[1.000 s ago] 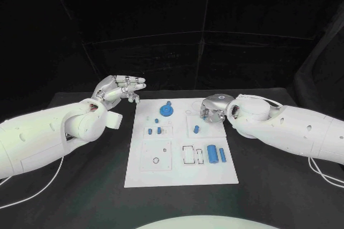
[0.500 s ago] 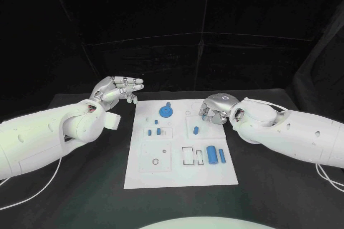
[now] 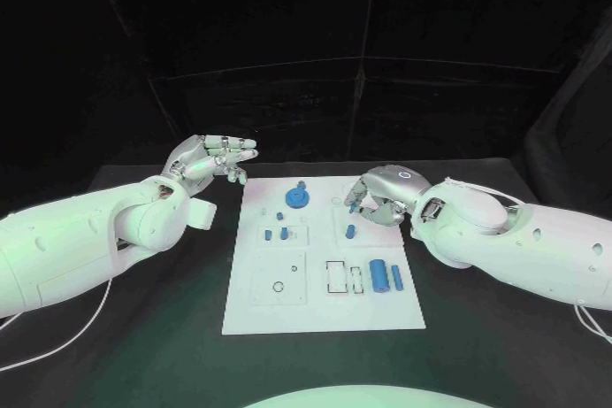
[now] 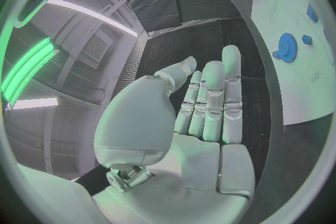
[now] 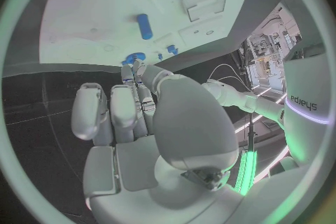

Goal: Assemble the parts on the task board

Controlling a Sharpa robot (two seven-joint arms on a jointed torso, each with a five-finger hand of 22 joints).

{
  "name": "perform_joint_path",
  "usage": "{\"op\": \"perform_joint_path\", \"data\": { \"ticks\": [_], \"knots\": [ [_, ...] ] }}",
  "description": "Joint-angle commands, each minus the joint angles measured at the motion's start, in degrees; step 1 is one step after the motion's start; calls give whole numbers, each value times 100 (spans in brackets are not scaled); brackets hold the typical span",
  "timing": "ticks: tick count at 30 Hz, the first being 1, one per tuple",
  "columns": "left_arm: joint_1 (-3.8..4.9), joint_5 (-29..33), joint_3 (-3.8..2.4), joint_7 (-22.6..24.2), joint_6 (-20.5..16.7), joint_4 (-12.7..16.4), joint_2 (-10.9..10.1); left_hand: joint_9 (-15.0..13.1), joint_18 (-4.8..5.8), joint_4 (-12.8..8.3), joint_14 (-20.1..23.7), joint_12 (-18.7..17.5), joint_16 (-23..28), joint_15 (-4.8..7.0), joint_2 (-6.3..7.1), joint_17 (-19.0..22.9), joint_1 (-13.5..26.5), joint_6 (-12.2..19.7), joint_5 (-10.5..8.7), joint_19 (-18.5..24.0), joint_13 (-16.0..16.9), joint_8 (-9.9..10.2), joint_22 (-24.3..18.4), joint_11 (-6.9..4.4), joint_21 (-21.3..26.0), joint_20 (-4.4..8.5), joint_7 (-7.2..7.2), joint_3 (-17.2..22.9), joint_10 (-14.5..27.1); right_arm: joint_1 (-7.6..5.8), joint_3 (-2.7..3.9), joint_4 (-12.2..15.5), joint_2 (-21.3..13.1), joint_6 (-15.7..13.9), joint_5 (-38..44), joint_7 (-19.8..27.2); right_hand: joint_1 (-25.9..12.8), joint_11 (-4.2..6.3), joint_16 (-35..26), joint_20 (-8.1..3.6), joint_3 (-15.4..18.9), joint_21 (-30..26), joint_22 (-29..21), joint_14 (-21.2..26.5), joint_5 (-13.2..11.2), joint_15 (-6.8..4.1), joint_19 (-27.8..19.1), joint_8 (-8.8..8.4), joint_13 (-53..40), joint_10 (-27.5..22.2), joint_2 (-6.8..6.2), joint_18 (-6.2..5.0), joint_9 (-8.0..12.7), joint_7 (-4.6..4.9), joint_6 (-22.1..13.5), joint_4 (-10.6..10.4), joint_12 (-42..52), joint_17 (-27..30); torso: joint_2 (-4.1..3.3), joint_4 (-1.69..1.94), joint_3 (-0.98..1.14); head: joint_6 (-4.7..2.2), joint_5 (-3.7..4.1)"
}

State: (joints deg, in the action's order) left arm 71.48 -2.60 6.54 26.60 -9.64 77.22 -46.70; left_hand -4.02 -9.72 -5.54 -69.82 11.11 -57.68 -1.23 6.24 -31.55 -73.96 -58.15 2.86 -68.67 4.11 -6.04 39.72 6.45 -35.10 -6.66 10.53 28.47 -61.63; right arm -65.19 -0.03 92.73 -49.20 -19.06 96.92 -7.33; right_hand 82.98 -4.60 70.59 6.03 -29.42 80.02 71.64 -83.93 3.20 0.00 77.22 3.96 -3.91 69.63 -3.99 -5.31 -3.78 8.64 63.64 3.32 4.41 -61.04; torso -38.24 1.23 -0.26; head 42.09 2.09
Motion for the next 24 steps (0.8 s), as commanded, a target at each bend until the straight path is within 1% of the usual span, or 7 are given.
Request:
{"op": "perform_joint_path", "data": {
  "ticks": [1, 5, 7, 10, 14, 16, 24],
  "knots": [
    [9, 32, -5, 20, 26, 40, 7, 8, -79, -24, 37, 20, 6, 4, -15, 5, -41, -34, 3, 48, -3, -22, -6, -6, 21, -9, -4, -10, -25, -8, 2, 181, 166, -116, -224, 146, -65, -13, 22, 5, -42, 29, 6, -138, 9, -9, 29, -19, 2, 17, -14, 105, -7, 12, 23, 4, -26, 2, -3, 7, -3, 29, -42],
    [9, 32, -5, 23, 29, 80, 20, 9, -79, -27, 45, 22, 15, 4, -13, 20, -42, -31, 3, 51, -4, -21, -9, -3, 25, -8, -1, -12, -21, 34, -5, 291, 404, 97, -171, 142, -84, -17, 14, 7, -57, 28, 3, -135, 12, -7, 26, -21, 3, 11, -17, 104, -7, 17, 18, 3, -29, 18, 1, 23, -12, 72, -104],
    [9, 32, -5, 22, 31, 101, 28, 9, -79, -27, 45, 22, 15, 4, -13, 20, -42, -31, 3, 51, -4, -21, -9, -3, 25, -8, -1, -12, -21, 105, -8, 340, 513, 206, -98, 132, -94, -19, 15, 8, -61, 28, 4, -135, 12, -6, 26, -21, 3, 11, -18, 105, -7, 18, 19, 1, -30, 18, 4, 16, -12, 97, -153],
    [9, 32, -5, 22, 31, 140, 36, 9, -79, -27, 45, 22, 15, 4, -13, 20, -42, -31, 3, 51, -4, -21, -9, -3, 25, -8, -1, -12, -21, 234, -11, 351, 694, 336, 9, 133, -111, -20, 15, 9, -65, 31, 8, -135, 10, -4, 28, -20, 3, 10, -23, 106, -8, 19, 19, -2, -30, 21, 4, 20, -21, 110, -174],
    [10, 32, -5, 24, 28, 172, 42, 9, -79, -27, 45, 22, 15, 4, -13, 20, -42, -31, 3, 51, -4, -21, -9, -3, 25, -8, -1, -12, -21, 378, -20, 260, 885, 467, 111, 133, -121, -20, 16, 10, -67, 33, 12, -135, 11, -3, 30, -21, 3, 7, -30, 106, -7, 19, 16, -1, -32, 21, -2, 7, -10, 132, -240],
    [10, 32, -5, 23, 28, 186, 44, 9, -79, -27, 45, 22, 15, 4, -13, 20, -42, -31, 3, 51, -4, -21, -9, -3, 25, -8, -1, -12, -21, 437, -58, 200, 967, 532, 170, 128, -122, -20, 17, 10, -67, 34, 13, -135, 11, -3, 31, -21, 3, 7, -31, 107, -7, 20, 16, -1, -32, 21, -2, 5, -9, 140, -269],
    [11, 32, -5, 14, 32, 214, 42, 10, -78, -27, 49, 25, 18, 2, -11, 26, -38, -27, 3, 53, -6, -20, -12, -1, 29, -9, 2, -16, -17, 580, -127, 54, 1151, 740, 330, 78, -141, -23, 14, 12, -69, 33, 10, -134, 12, -1, 28, -22, 3, 1, -43, 106, -6, 22, 10, 0, -35, 28, -4, 1, -2, 186, -339]
  ]
}}
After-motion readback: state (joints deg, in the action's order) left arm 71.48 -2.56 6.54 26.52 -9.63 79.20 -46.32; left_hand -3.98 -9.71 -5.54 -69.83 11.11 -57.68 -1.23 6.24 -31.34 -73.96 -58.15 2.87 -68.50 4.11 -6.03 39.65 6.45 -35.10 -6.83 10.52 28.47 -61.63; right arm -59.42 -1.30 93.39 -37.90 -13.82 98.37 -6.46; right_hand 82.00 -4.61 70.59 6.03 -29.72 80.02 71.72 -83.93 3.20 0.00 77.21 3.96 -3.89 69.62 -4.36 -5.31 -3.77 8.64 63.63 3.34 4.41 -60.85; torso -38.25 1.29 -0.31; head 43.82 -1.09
